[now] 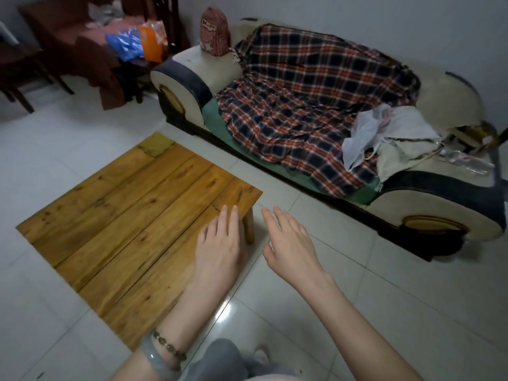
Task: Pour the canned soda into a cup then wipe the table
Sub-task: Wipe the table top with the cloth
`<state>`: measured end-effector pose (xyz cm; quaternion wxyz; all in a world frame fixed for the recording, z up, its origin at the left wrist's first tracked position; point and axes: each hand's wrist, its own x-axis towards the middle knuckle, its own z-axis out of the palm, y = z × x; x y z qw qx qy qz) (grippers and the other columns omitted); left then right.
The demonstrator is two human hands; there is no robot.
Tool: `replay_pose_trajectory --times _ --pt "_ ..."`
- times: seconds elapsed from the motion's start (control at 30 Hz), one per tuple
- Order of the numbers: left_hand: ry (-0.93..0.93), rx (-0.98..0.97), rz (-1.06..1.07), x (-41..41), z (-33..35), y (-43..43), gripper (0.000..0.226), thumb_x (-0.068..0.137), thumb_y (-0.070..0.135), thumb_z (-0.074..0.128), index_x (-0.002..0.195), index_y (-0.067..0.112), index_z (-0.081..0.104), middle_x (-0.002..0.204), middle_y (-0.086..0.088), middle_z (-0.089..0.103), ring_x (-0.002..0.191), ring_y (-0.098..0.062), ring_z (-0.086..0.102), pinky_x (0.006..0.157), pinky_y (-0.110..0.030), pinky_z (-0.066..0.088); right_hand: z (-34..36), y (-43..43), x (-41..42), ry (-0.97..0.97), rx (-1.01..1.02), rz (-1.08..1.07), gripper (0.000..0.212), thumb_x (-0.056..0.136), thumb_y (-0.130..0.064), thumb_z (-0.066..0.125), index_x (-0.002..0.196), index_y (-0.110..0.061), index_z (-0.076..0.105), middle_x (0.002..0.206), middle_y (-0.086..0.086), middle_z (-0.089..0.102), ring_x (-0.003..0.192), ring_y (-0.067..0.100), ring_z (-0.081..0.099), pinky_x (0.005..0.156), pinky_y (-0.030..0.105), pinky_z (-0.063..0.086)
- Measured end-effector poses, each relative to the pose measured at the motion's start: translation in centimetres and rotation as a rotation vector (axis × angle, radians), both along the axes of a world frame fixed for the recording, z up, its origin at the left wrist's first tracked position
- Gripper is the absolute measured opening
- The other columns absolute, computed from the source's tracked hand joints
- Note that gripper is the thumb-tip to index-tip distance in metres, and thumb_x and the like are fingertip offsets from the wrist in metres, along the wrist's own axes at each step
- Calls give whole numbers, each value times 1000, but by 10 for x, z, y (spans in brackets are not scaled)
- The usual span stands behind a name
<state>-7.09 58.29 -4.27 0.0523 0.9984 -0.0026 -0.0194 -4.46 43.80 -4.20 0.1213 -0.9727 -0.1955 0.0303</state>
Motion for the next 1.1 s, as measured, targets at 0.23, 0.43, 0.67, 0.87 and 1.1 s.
replay_pose_trajectory --times 0.23,0.43,0.67,0.87,1.1 --pt "-11 3 86 62 -13 19 95 88 40 58 149 9 -8 158 -14 1 142 -26 21 112 -36 22 -18 25 78 -7 -14 83 71 82 -16 61 145 -9 29 144 19 39 135 33 36 108 42 33" --pt "-6 -12 192 120 -26 63 98 82 42 66 150 8 4 156 -14 16 136 -28 34 107 -37 31 -26 76 147 23 -32 209 71 88 -20 55 149 -12 19 151 16 29 140 29 27 113 39 24" --pt "-5 36 297 185 -25 129 101 74 41 74 149 6 16 153 -18 26 131 -30 41 104 -40 37 -21 148 226 26 -31 335 71 91 -22 52 150 -14 12 154 14 22 142 26 21 115 35 19" --pt "-33 12 395 222 -29 183 105 49 37 90 136 1 44 134 -21 52 105 -33 62 82 -41 52 -22 203 274 22 -27 427 69 88 -18 54 148 -11 20 152 18 26 141 30 25 114 38 20" --pt "-55 51 474 266 -41 237 103 49 36 90 134 -1 46 134 -22 51 104 -34 61 85 -41 51 -32 270 337 5 -14 547 70 87 -17 57 147 -10 24 151 19 27 140 32 26 113 40 22"
